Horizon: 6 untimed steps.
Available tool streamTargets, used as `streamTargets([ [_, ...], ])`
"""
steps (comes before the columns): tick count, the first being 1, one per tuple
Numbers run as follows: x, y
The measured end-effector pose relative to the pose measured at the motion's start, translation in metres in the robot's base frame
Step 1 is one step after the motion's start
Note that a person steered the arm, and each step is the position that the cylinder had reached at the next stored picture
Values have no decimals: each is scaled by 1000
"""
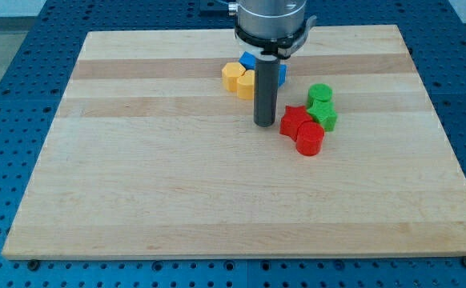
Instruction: Separate the group of blocks
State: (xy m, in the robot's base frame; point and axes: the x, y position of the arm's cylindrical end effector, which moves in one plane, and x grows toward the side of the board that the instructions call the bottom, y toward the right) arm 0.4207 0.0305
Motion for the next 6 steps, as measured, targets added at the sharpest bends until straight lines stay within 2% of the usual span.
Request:
streamTargets([
  [1, -1, 0],
  [4, -41, 19],
  [6, -84, 44],
])
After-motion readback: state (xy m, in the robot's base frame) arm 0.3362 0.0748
